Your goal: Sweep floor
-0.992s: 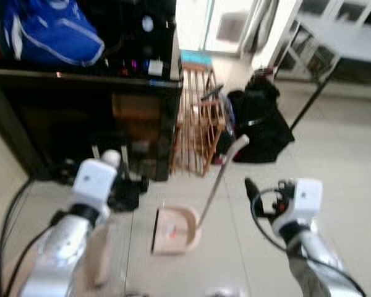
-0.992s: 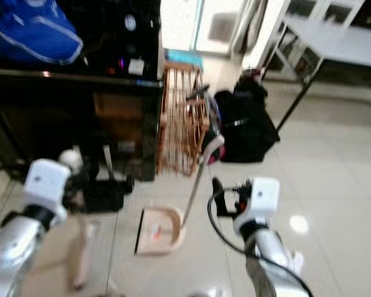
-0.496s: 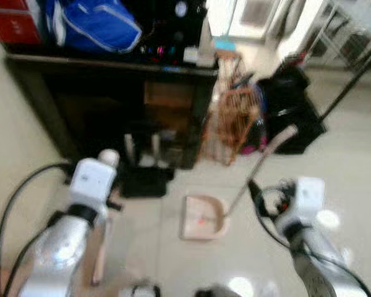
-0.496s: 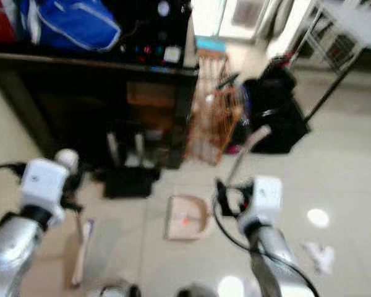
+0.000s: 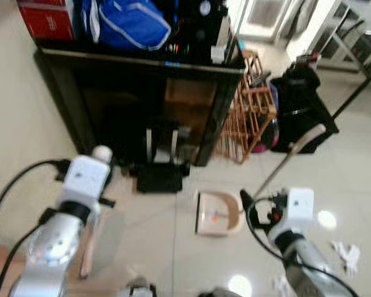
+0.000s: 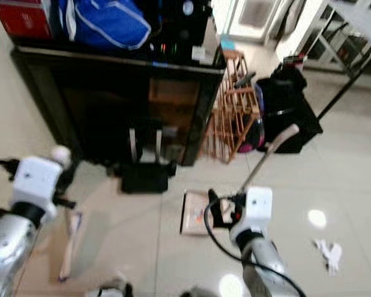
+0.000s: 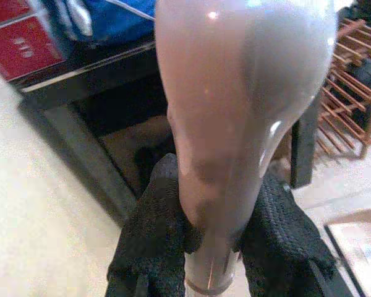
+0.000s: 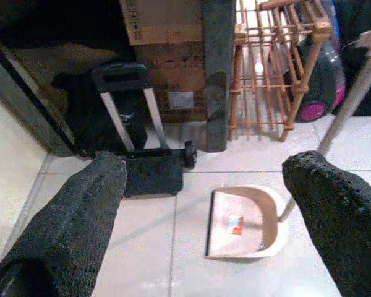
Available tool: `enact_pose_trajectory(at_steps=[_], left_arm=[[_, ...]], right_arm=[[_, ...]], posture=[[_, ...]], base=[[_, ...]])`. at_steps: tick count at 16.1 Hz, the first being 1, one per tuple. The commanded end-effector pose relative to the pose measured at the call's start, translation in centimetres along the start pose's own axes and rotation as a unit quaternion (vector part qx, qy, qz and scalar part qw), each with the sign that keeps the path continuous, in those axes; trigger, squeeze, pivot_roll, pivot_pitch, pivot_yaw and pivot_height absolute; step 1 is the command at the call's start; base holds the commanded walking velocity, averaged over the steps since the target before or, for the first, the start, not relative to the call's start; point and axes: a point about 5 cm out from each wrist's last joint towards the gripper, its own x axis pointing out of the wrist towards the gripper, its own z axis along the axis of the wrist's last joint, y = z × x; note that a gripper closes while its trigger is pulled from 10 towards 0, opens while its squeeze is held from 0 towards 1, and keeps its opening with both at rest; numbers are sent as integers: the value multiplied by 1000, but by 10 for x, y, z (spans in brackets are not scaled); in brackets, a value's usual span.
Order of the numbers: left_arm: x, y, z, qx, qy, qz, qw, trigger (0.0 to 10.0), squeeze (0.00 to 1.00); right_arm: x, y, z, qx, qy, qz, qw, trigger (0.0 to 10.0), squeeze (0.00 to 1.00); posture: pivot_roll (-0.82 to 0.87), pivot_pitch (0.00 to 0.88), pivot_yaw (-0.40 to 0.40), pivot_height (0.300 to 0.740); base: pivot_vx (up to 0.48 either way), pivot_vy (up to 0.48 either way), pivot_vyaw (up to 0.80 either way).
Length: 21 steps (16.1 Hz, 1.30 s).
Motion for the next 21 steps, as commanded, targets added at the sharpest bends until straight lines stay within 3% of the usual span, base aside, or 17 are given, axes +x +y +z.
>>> enact_pose_trajectory(at_steps=[1, 5, 8, 12, 21], left_arm=[[3, -12, 5, -41, -13, -21, 999, 10000, 0], [6, -18, 11, -64, -37, -21, 997, 10000, 0], [8, -18, 13, -56, -43, -19, 997, 10000, 0], [11, -18, 15, -53, -49, -28, 997, 10000, 0], [12, -14, 14, -41, -54, -28, 997, 10000, 0]], right_arm=[[-3, -9, 9, -19, -18, -19, 999, 10000, 0], [2, -8, 22, -59, -55, -26, 996, 10000, 0], [4, -10, 26, -30, -64, -36, 997, 10000, 0], [3, -11, 26, -32, -69, -43, 996, 10000, 0], [5, -9, 27, -43, -76, -39, 995, 10000, 0]], posture=[[102, 100, -93, 740], [97, 94, -97, 740], [94, 92, -93, 740], [91, 90, -86, 740], [94, 72, -76, 740]], base=[[0, 0, 0], [0, 0, 0], [0, 0, -165], [187, 0, -727], [278, 0, 0]])
